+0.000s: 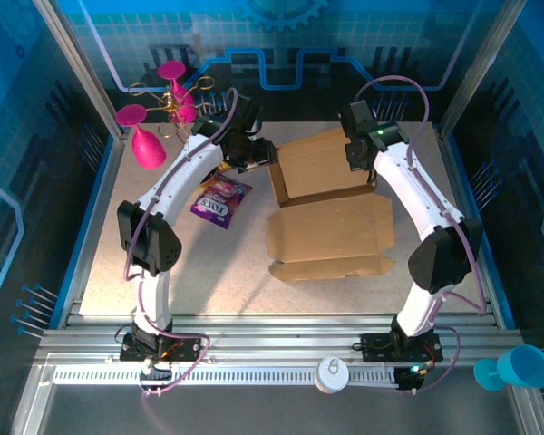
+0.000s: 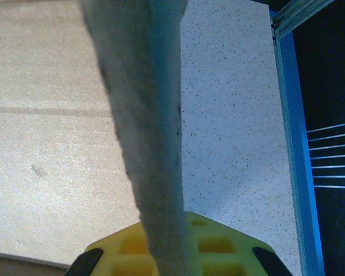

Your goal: Fold the paper box

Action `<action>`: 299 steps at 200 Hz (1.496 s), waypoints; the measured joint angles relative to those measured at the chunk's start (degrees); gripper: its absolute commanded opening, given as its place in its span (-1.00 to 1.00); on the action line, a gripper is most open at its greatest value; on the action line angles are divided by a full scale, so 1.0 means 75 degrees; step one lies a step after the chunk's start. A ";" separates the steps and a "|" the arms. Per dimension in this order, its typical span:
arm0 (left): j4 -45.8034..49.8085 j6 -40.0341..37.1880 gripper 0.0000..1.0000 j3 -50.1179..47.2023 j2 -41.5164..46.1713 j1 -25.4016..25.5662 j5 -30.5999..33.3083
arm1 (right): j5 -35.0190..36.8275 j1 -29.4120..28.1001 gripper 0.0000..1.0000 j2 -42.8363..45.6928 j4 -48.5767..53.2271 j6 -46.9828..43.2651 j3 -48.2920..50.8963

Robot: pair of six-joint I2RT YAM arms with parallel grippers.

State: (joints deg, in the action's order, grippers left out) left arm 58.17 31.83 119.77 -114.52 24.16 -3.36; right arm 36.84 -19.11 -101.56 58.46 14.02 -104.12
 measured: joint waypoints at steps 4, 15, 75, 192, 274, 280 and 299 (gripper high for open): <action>-0.0003 0.0000 0.06 -0.0006 0.0044 0.0003 0.0023 | 0.0000 0.0015 -1.00 0.0000 0.0000 0.0015 0.0000; -0.0026 0.0000 0.06 -0.0038 0.0154 0.0000 0.0085 | -0.0012 0.0079 -1.00 0.0000 -0.0006 0.0026 0.0006; -0.0239 -0.0003 0.03 -0.0364 0.0259 -0.0207 0.0131 | -0.0149 0.0219 -1.00 0.0099 -0.0012 0.0055 0.0230; -0.2060 0.3984 0.21 -0.5187 0.2990 0.1818 -0.0029 | -0.1964 0.2180 -1.00 0.0242 -0.0073 0.2186 0.1524; -0.5581 0.8075 0.41 -0.8311 0.3013 0.2425 -0.0481 | -0.2809 0.2430 -1.00 -0.0076 -0.0207 0.2943 0.1918; -0.5802 0.8247 0.41 -0.8381 0.2993 0.2451 -0.0475 | -0.2841 0.2448 -1.00 -0.0096 -0.0210 0.2964 0.1932; -0.6309 0.8658 0.41 -0.8574 0.2987 0.2518 -0.0420 | -0.2900 0.2498 -1.00 -0.0149 -0.0248 0.3005 0.1976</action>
State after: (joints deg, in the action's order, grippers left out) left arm 10.85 96.77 55.46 -92.12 43.05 -6.50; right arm 15.09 -0.38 -102.67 56.60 36.56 -89.30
